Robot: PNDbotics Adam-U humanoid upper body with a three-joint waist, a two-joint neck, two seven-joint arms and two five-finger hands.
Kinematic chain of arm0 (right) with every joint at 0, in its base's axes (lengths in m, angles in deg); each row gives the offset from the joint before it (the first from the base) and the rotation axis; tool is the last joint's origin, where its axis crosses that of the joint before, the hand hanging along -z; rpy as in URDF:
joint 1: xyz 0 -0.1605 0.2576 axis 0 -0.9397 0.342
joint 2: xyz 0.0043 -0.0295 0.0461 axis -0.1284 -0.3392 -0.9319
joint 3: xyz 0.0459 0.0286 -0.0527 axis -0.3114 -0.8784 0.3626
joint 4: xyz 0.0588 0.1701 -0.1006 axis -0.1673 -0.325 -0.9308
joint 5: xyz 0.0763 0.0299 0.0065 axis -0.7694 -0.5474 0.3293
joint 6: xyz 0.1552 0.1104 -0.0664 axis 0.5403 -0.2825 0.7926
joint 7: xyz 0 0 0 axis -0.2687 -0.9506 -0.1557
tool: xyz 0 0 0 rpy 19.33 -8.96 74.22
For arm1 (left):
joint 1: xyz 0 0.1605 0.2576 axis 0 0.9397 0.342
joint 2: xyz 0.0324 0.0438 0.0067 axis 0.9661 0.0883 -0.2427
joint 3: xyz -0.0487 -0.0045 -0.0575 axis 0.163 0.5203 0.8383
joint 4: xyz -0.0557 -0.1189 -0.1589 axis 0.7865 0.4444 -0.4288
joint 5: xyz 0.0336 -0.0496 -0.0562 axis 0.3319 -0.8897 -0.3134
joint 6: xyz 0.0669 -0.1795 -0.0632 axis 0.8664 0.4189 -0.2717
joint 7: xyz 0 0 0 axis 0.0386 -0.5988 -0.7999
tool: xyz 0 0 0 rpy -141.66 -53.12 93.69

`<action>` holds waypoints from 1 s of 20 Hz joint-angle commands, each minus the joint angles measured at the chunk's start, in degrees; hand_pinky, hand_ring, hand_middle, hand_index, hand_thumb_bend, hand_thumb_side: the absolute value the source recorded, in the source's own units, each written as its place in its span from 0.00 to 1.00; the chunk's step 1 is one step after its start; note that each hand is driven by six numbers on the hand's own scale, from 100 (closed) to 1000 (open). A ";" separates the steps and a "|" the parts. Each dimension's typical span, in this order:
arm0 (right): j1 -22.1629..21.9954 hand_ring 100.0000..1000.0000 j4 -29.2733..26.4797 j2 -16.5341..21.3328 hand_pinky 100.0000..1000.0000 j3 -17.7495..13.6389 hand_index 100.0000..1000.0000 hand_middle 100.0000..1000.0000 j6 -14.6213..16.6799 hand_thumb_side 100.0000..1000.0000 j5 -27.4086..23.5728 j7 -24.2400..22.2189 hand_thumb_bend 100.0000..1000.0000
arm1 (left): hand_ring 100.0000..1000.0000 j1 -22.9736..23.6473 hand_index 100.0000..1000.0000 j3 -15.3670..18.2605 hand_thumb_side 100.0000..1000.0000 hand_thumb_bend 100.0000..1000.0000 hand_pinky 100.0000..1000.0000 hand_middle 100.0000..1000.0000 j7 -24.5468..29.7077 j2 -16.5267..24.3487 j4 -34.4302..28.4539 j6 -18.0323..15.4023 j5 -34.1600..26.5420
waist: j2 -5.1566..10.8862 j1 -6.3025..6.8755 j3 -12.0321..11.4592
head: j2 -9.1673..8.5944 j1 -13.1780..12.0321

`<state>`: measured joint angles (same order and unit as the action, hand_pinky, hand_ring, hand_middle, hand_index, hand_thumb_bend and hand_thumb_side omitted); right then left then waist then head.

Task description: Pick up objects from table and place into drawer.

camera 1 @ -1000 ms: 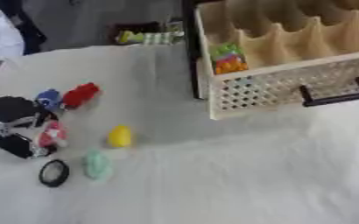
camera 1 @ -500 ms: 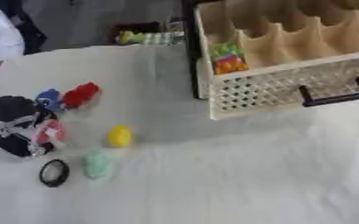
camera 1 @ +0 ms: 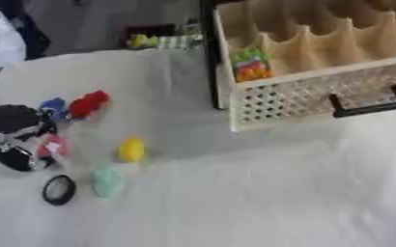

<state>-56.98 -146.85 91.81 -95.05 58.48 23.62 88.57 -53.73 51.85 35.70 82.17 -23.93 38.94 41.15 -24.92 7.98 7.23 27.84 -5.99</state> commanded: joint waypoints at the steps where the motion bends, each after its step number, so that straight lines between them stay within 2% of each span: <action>1: 0.27 0.44 -0.62 1.06 0.46 -0.84 0.65 0.32 -0.01 0.98 -0.73 0.30 0.00 | 0.32 -0.35 0.58 0.89 0.15 0.00 0.07 0.40 -0.66 1.61 -0.22 0.49 -1.18 | 1.47 -0.40 -0.18 | -0.48 -0.23; 13: 0.09 0.44 -0.62 0.73 0.46 -0.99 0.65 0.32 -0.33 0.97 -1.06 0.85 0.00 | 0.29 -0.10 0.50 1.64 0.16 0.00 0.03 0.39 -1.28 1.98 -2.05 1.90 -5.33 | 2.11 -0.56 -0.50 | -0.21 -0.25; 20: -0.18 0.44 -0.62 0.87 0.46 -0.95 0.65 0.32 -0.51 0.97 -1.27 1.10 0.00 | 0.27 -0.37 0.47 3.43 0.16 0.00 0.00 0.37 -0.87 3.36 -7.48 2.78 -10.95 | 3.06 -0.63 -0.89 | 0.30 0.55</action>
<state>-57.47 -146.85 91.38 -95.36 58.06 22.77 89.42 -53.31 53.88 34.79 82.39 -29.74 41.39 31.43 -23.46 7.69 6.47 28.12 -5.64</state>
